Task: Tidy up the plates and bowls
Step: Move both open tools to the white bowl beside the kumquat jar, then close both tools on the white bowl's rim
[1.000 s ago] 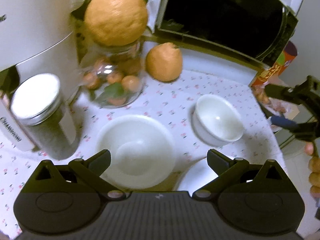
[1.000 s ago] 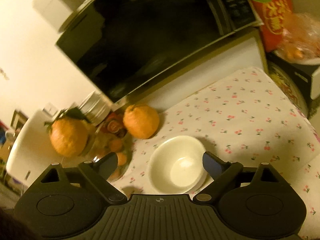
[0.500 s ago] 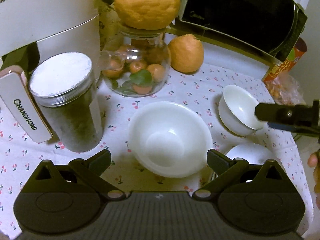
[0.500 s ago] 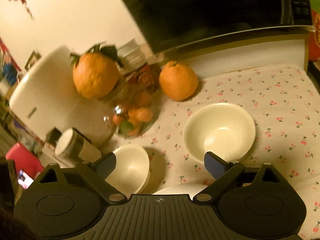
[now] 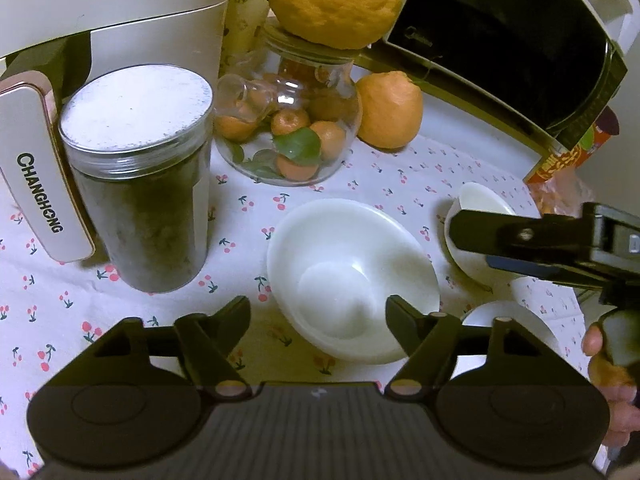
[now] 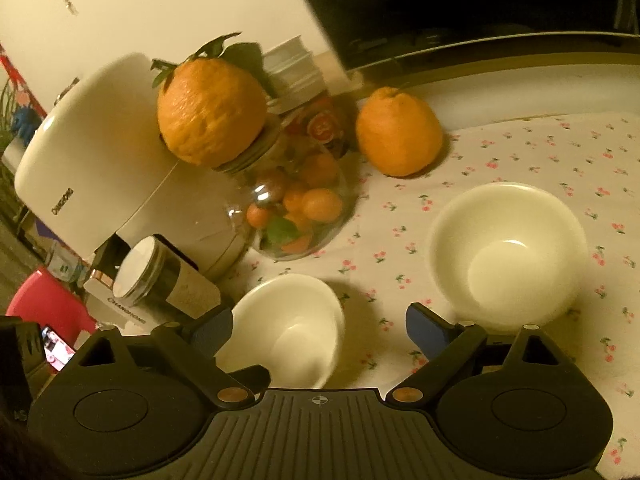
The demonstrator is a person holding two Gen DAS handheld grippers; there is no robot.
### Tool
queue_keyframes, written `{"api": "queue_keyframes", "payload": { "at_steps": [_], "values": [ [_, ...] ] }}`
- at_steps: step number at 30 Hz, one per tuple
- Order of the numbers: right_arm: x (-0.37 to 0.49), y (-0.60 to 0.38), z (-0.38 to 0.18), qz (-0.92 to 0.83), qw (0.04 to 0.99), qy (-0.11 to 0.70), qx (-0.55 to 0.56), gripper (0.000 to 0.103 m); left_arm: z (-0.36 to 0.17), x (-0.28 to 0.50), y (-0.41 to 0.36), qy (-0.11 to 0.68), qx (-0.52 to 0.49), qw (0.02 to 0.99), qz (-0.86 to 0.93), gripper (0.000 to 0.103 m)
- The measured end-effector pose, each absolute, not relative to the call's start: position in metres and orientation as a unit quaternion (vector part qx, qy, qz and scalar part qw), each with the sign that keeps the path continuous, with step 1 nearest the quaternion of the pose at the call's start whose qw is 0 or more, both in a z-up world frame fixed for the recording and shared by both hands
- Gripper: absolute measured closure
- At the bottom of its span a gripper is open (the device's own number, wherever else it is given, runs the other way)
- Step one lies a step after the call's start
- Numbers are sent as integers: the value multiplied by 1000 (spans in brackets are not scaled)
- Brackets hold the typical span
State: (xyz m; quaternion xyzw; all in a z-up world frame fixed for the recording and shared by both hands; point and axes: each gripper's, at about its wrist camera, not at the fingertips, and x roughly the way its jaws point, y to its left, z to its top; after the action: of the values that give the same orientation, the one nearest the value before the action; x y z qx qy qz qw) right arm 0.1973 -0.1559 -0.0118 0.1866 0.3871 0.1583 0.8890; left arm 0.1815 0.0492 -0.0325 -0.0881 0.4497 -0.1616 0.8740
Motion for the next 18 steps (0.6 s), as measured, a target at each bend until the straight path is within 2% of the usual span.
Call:
{"api": "queue_keyframes", "payload": {
  "at_steps": [9, 16, 18],
  "values": [
    [213, -148, -27, 132, 868, 429, 211, 28, -37, 188, 54, 452, -102, 872, -157, 50],
    [217, -145, -32, 120, 863, 442, 212, 53, -39, 191, 54, 454, -109, 871, -155, 62],
    [218, -145, -34, 119, 861, 446, 214, 59, -39, 191, 53, 452, -107, 872, -154, 68]
  ]
}}
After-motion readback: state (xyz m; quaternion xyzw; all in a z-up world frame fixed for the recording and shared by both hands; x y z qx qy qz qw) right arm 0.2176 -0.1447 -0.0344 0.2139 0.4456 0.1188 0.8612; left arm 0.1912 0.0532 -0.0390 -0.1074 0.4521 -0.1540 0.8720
